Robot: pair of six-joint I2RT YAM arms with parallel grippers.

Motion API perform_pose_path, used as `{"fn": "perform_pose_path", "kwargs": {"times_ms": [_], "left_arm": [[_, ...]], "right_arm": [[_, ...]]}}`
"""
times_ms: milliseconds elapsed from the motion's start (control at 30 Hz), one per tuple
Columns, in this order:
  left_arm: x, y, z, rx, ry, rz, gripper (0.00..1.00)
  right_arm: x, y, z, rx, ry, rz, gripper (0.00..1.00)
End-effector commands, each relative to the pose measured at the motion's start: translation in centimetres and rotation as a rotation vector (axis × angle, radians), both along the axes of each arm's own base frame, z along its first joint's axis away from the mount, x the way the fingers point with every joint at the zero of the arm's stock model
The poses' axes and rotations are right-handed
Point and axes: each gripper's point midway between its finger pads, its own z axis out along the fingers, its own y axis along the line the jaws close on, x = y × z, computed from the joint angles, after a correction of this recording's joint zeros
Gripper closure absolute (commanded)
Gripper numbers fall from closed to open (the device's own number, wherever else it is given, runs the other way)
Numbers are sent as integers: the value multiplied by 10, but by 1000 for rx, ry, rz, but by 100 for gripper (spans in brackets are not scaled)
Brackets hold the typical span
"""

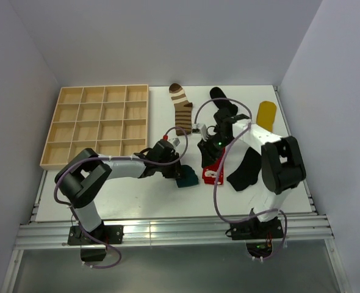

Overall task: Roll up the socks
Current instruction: Roll the sock at the center of the board.

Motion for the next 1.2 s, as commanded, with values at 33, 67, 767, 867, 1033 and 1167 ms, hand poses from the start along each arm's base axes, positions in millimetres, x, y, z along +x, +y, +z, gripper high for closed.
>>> {"fn": "perform_pose_path", "kwargs": {"times_ms": [33, 67, 767, 867, 1033, 1167], "left_arm": [[-35, 47, -64, 217, 171, -16, 100], [-34, 48, -65, 218, 177, -13, 100], [-39, 42, -79, 190, 283, -43, 100], [-40, 41, -78, 183, 290, -50, 100], [-40, 39, -75, 169, 293, -58, 100], [-41, 35, -71, 148, 297, -68, 100]], "right_arm": [[4, 3, 19, 21, -268, 86, 52], [3, 2, 19, 7, -312, 95, 51], [-51, 41, -17, -121, -687, 411, 41], [-55, 42, -22, -129, -674, 430, 42], [-58, 40, -31, -150, -659, 441, 43], [-57, 40, -39, -173, -625, 434, 49]]}}
